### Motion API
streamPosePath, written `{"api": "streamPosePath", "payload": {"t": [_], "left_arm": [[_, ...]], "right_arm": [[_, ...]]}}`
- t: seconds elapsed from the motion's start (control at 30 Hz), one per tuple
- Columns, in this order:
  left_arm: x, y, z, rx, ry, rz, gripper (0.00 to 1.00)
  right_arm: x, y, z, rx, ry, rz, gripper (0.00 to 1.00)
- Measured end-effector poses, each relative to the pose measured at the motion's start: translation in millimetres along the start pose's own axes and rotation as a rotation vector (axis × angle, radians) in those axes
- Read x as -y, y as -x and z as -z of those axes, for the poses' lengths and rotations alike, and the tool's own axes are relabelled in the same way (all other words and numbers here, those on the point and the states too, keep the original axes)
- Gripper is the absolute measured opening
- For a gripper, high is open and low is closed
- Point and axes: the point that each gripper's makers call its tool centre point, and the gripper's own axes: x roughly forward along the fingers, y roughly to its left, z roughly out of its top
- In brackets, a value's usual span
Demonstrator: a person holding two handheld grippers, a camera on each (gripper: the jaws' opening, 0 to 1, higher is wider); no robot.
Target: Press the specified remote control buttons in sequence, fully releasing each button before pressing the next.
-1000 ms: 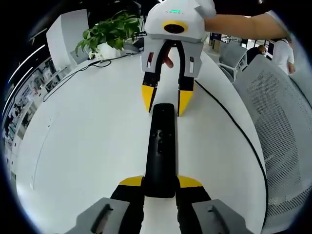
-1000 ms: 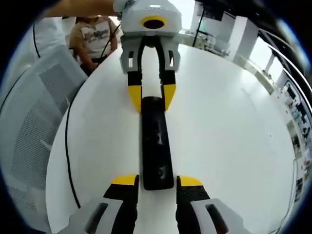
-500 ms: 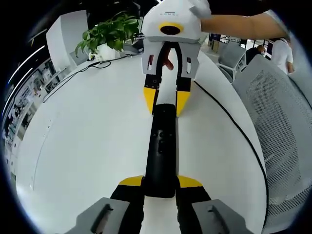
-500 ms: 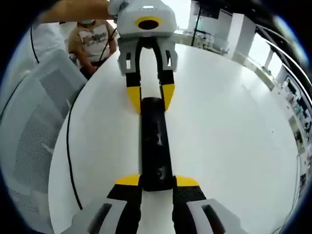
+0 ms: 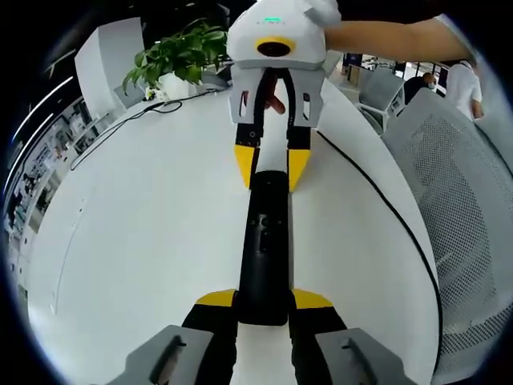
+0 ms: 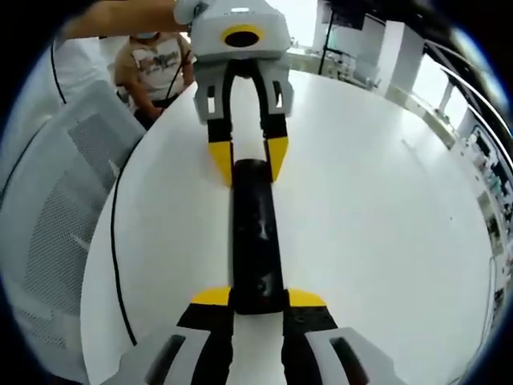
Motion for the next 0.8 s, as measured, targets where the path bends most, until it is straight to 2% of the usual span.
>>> {"api": "streamPosePath", "payload": {"t": [0.17, 0.8], "left_arm": [[1.0, 0.8, -0.4, 0.019, -0.007, -0.005, 0.23], [-0.7, 7.0, -1.0, 0.020, -0.019, -0.023, 0.23]], "right_arm": [[-0.4, 0.5, -0.1, 0.009, -0.004, 0.004, 0.19], [2.7, 3.2, -3.6, 0.023, 0.010, 0.030, 0.19]]}}
